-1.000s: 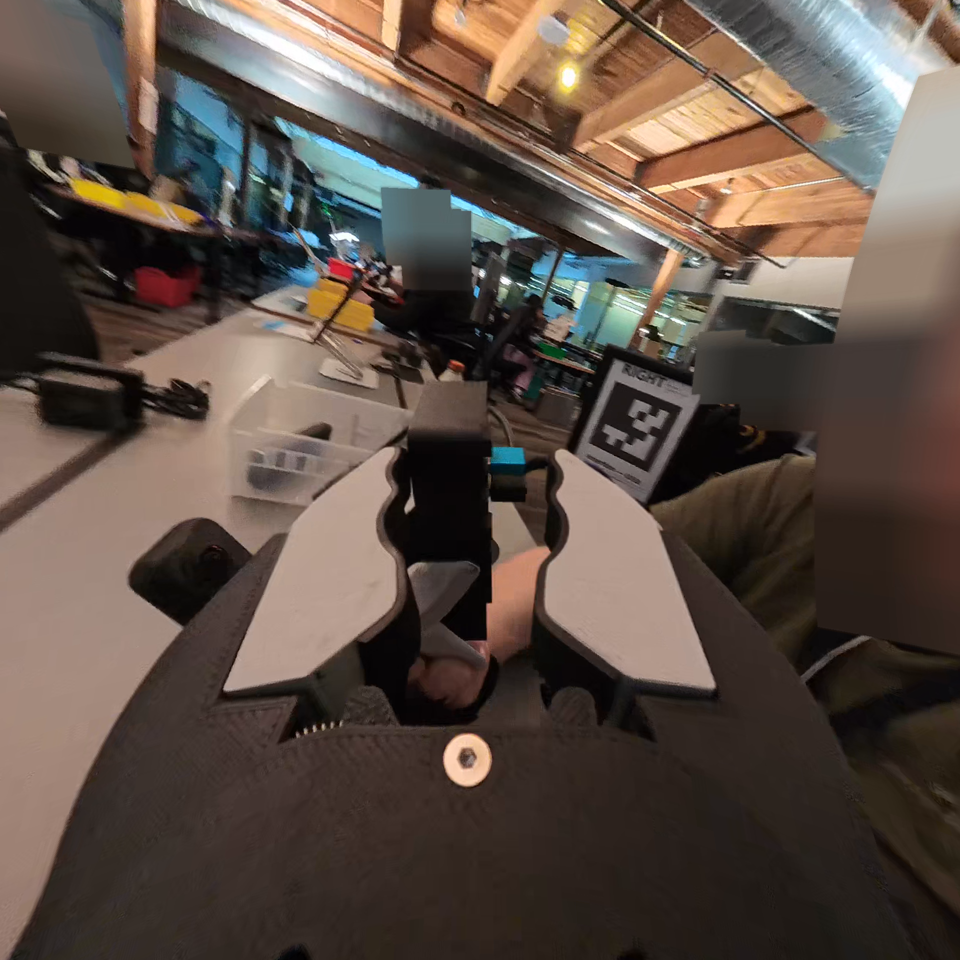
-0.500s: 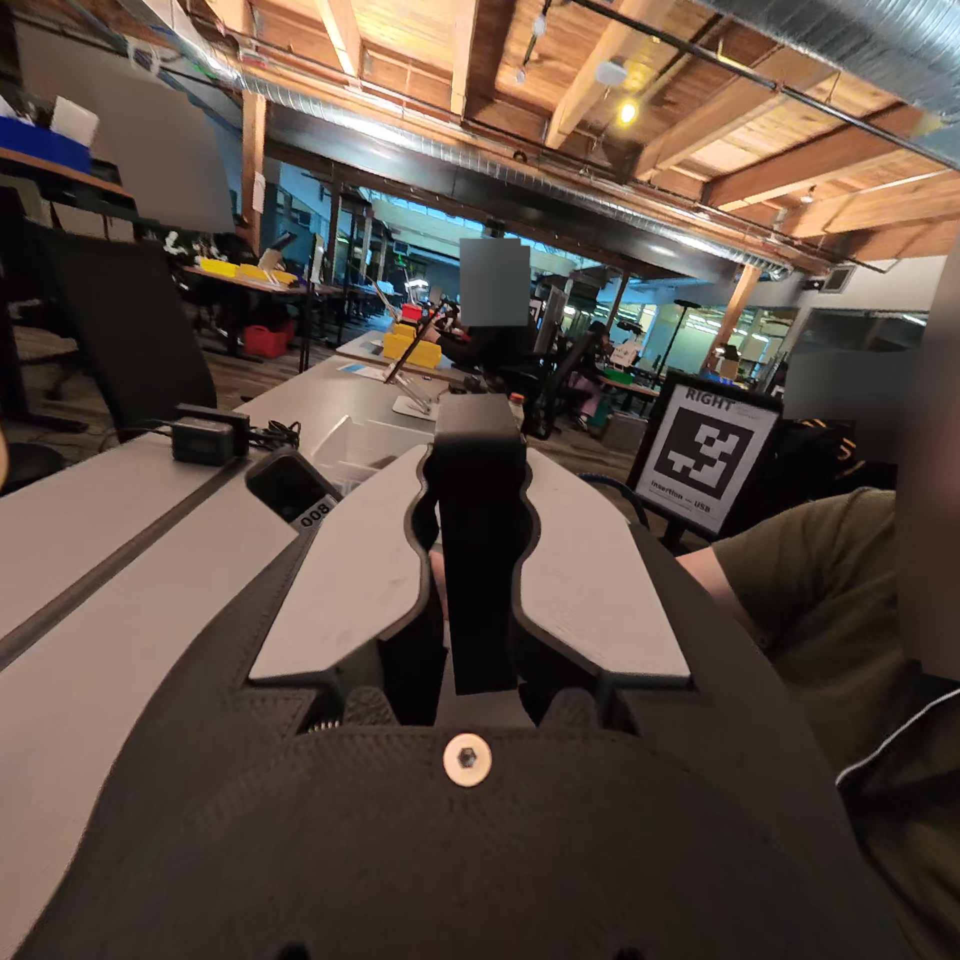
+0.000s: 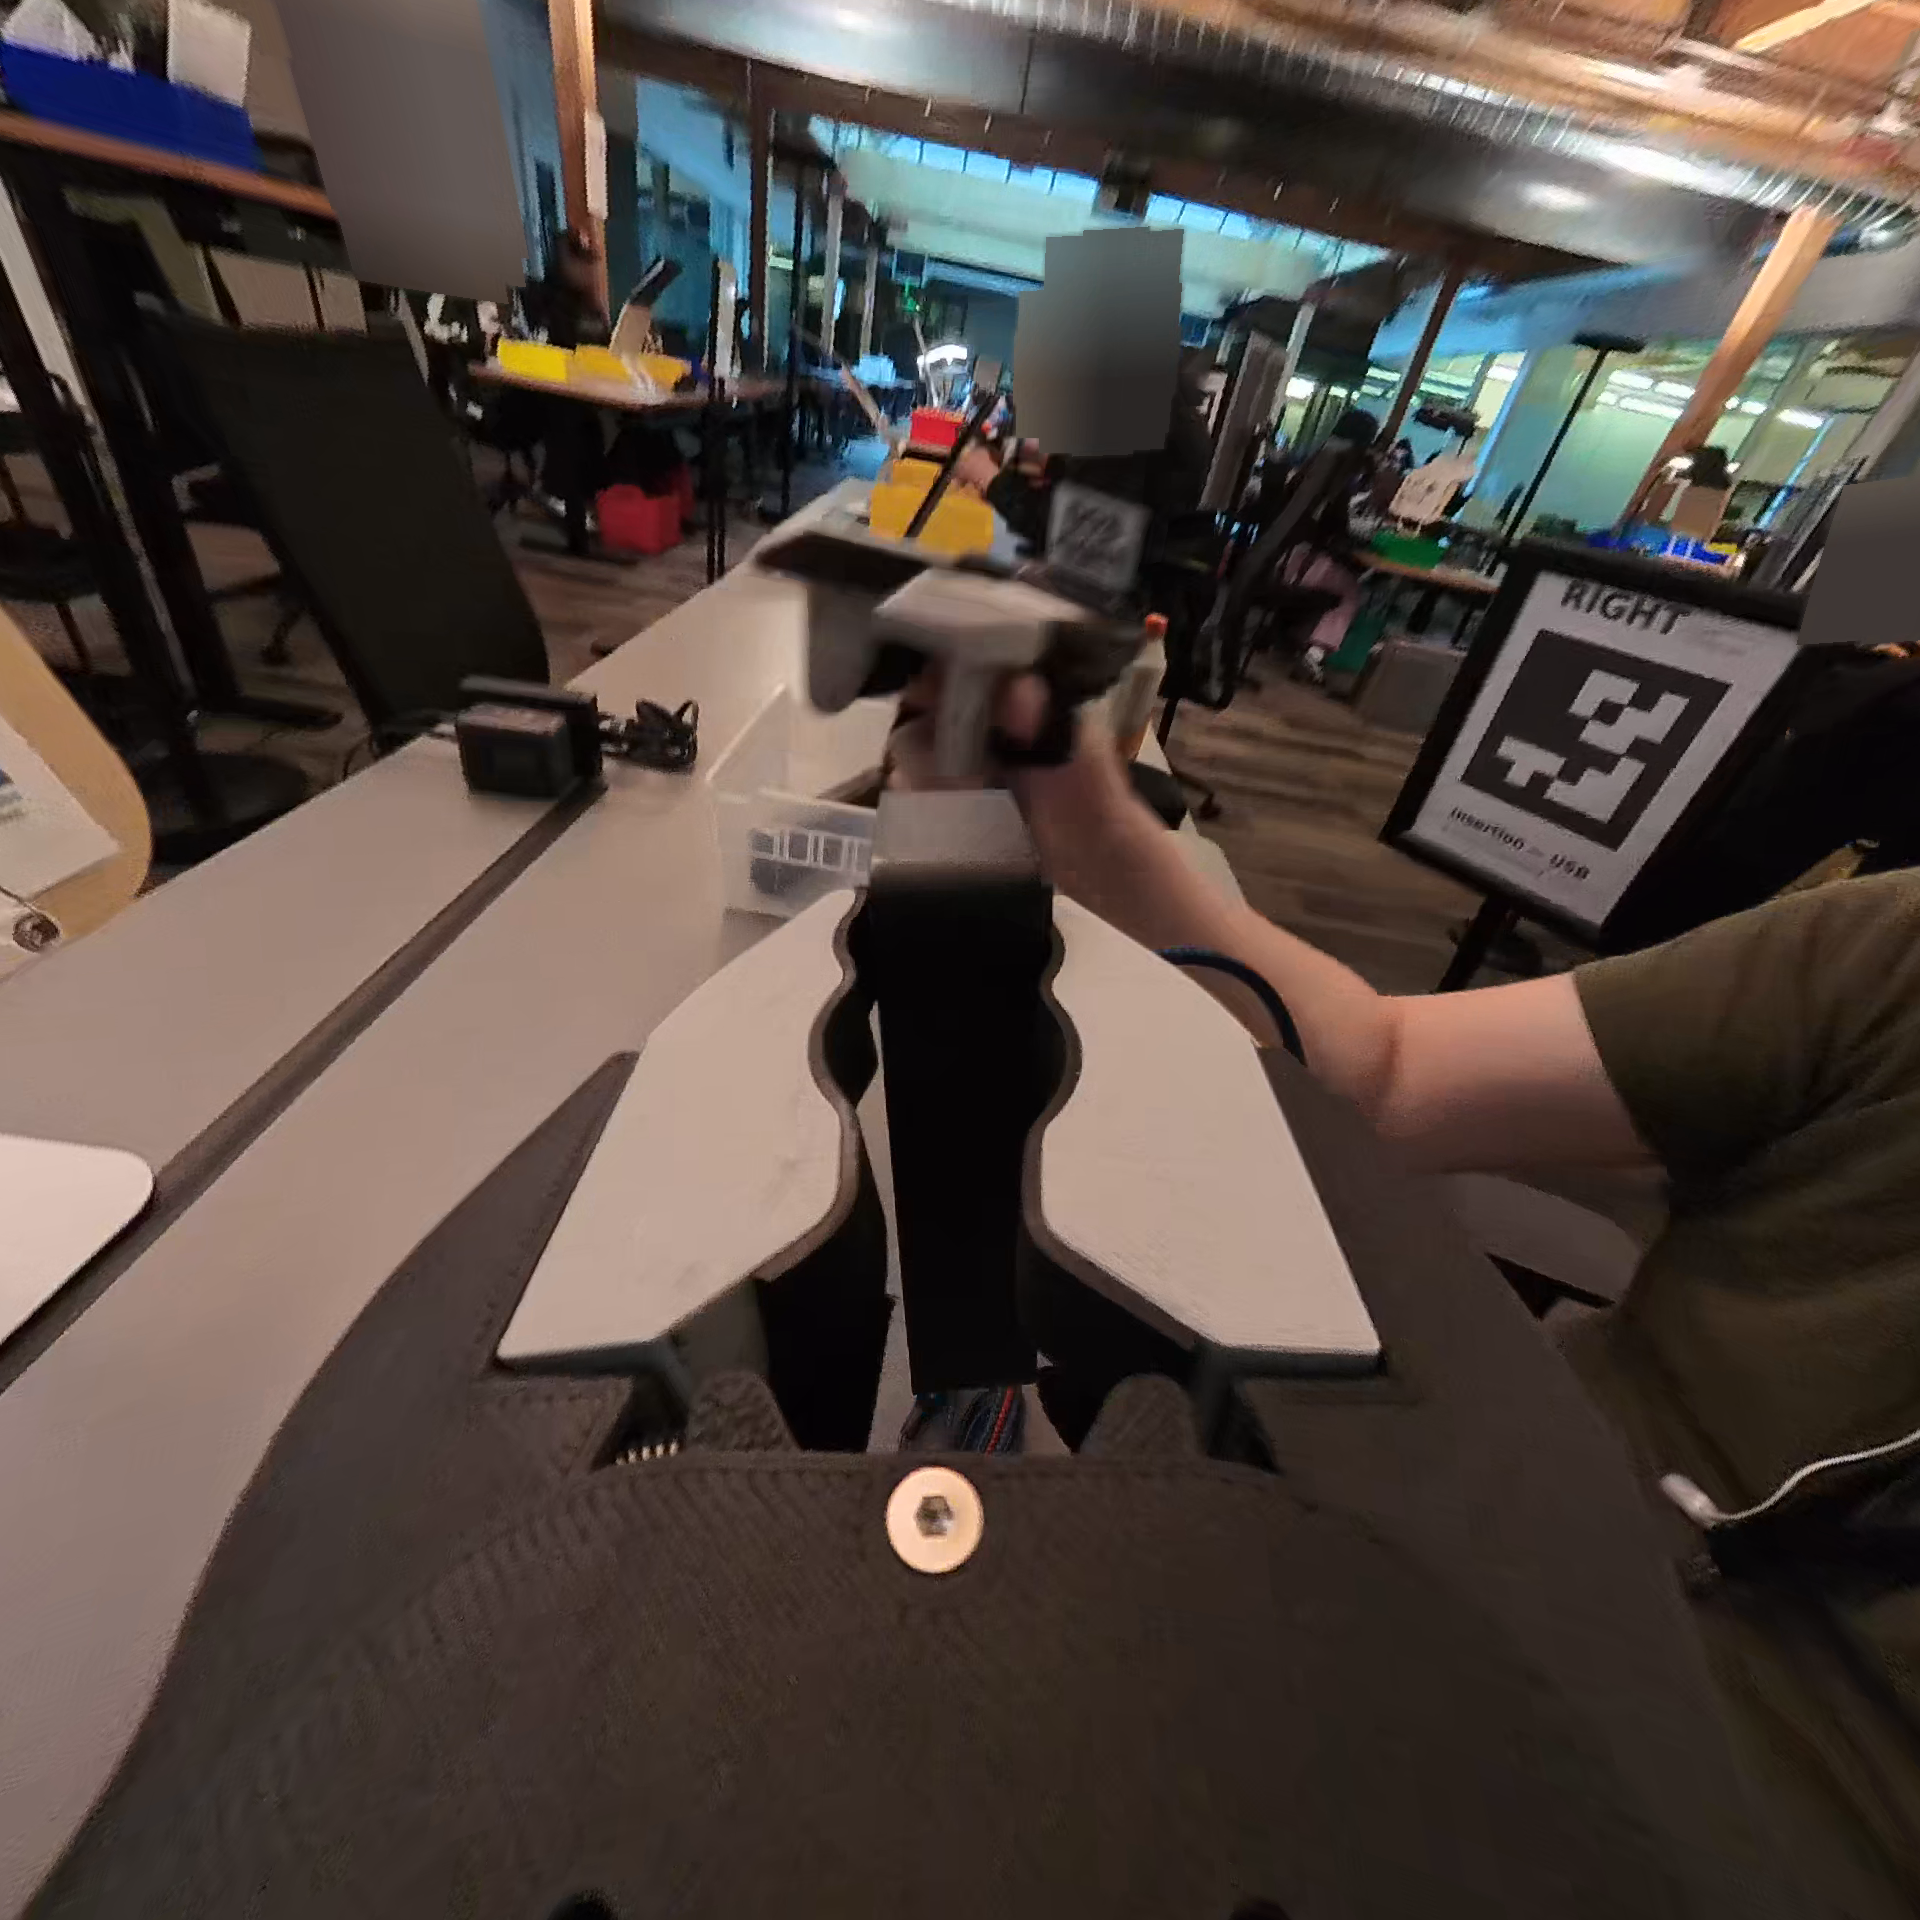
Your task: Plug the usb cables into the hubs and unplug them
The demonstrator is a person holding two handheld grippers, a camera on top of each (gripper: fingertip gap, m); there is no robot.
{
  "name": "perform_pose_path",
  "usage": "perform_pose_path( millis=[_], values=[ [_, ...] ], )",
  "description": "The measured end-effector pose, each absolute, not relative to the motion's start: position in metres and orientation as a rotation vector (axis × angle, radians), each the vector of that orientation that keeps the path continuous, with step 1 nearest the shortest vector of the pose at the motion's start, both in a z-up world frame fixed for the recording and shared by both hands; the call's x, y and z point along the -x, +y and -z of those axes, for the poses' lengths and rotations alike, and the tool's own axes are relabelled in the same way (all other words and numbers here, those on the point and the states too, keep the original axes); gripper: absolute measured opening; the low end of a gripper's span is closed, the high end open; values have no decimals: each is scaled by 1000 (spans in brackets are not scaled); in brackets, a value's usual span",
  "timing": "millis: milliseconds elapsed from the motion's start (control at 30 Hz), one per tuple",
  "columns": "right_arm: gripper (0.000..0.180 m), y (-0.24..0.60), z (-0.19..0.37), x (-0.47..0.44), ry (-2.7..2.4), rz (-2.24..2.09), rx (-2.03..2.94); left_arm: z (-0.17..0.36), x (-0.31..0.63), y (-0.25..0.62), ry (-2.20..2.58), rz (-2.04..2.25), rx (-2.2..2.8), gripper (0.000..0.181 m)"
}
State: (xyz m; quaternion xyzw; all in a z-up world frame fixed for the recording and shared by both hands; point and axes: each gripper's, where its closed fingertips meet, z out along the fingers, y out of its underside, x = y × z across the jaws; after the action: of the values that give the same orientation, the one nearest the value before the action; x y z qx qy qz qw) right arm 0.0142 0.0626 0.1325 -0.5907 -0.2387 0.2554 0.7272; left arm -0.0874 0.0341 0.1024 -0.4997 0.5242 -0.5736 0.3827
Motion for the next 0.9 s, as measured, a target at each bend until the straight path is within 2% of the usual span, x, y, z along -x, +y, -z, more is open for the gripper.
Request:
perform_pose_path(
  millis=[67, 133, 233, 300, 367, 667, 767, 800, 900],
  values=[
    [41, 36, -144, 18, -634, -705, 1277, -96, 79, 32, 1356, 1475, 1282, 25],
    [55, 25, -132, 49, -737, -854, 1372, -94, 74, 26, 1381, 1499, 1276, 25],
    [56, 33, -110, 65, -766, -909, 1489, -92, 70, 19, 1405, 1500, 1267, 25],
    [51, 32, -99, 72, -785, -1014, 1532, -91, 69, 17, 1421, 1481, 1269, 25],
    [33, 26, -95, 78, -801, -1161, 1550, -89, 68, 13, 1449, 1488, 1262, 25],
    [27, 33, -86, 68, -791, -1206, 1599, -81, 63, 17, 1420, 1606, 1247, 32],
    [27, 39, -77, 68, -787, -1152, 1635, -79, 68, 18, 1410, 1701, 1248, 49],
    [27, 40, -76, 68, -784, -1149, 1635, -81, 71, 23, 1376, 1717, 1241, 48],
    [26, 40, -77, 67, -762, -1209, 1629, -82, 74, 33, 1324, 1701, 1241, 27]
  ],
)
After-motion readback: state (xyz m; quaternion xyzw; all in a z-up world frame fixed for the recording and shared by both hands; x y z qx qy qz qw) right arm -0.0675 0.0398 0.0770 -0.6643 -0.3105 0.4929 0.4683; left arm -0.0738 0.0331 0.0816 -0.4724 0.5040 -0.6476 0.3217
